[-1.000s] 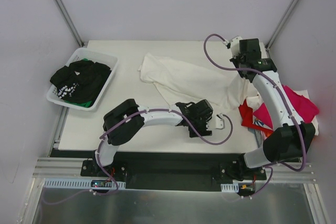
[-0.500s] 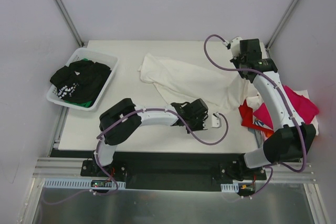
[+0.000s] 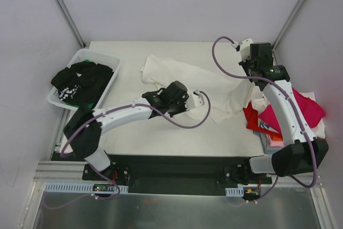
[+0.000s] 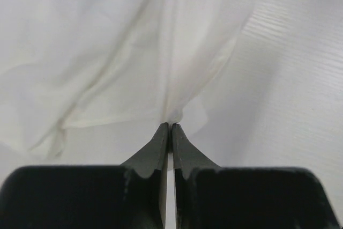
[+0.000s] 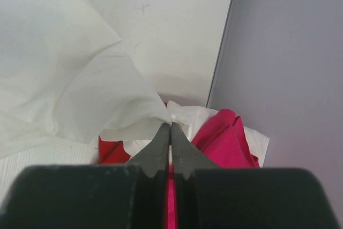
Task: Fold and stack the t-shirts
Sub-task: Flatten out the tshirt
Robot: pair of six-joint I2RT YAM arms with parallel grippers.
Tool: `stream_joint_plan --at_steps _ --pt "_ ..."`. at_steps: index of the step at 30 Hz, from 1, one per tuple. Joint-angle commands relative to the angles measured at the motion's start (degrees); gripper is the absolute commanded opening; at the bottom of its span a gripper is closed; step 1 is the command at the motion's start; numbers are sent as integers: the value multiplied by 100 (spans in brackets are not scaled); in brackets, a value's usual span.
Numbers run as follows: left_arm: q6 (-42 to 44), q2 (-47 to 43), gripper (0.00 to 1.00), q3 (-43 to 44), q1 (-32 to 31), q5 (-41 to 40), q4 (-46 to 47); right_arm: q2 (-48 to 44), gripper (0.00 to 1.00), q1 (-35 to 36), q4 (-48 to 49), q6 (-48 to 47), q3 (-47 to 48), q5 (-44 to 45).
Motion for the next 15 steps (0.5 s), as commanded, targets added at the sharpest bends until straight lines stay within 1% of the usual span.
stream_joint_plan --at_steps 1,4,8,12,13,15 --pt "347 -1431 0 155 260 -684 333 -489 1 -33 11 233 -74 -129" --pt "558 -1915 0 155 462 -885 508 -647 1 2 -147 391 -66 -375" --pt "752 -2365 0 -72 577 -1167 807 -919 1 151 -410 479 -109 -499" --pt "1007 -2927 0 -477 603 -1492 1316 -1463 1 362 -481 488 -329 -753" --pt "1129 -3181 0 -617 612 -1545 1431 -1769 1 415 -490 488 -338 -797" --pt "1279 -3428 0 -732 691 -1773 1835 -2061 1 442 -534 523 -330 -868"
